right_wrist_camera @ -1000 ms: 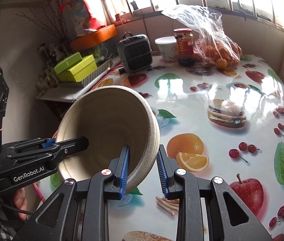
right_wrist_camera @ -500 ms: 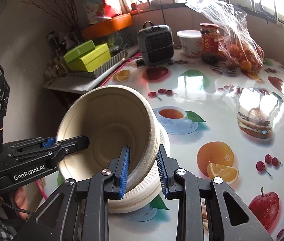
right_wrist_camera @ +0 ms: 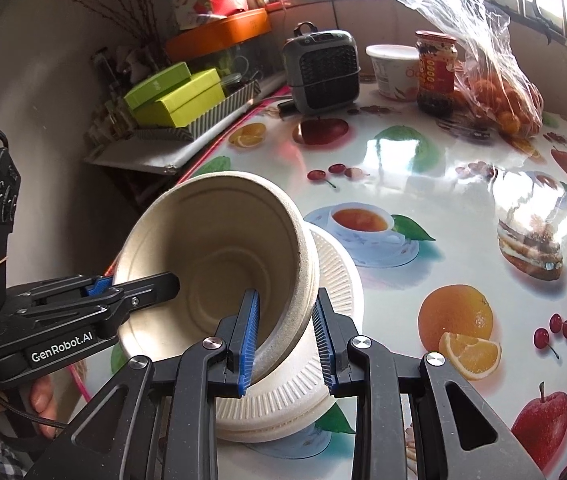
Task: Organize plates and bowls
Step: 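Lower the beige bowls onto the white plate stack with both grippers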
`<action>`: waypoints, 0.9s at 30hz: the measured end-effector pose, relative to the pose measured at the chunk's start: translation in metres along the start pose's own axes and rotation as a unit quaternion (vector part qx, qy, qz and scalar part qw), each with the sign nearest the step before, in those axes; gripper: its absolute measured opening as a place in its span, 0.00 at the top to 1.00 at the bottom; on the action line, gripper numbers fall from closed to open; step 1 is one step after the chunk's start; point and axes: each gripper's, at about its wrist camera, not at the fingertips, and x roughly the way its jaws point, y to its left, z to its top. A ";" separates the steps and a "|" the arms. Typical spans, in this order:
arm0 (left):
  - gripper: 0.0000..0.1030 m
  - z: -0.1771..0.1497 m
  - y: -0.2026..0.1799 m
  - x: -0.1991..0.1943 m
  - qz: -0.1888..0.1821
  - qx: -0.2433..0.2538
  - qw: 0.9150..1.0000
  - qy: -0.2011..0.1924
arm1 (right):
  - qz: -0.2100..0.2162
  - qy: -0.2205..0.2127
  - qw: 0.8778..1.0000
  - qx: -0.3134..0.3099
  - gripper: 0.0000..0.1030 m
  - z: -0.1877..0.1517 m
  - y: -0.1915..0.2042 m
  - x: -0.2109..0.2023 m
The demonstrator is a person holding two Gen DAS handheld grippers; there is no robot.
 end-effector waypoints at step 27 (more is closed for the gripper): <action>0.76 0.000 0.004 0.009 -0.013 -0.005 1.000 0.011 | -0.007 0.005 1.000 0.008 0.68 0.001 -0.001 0.005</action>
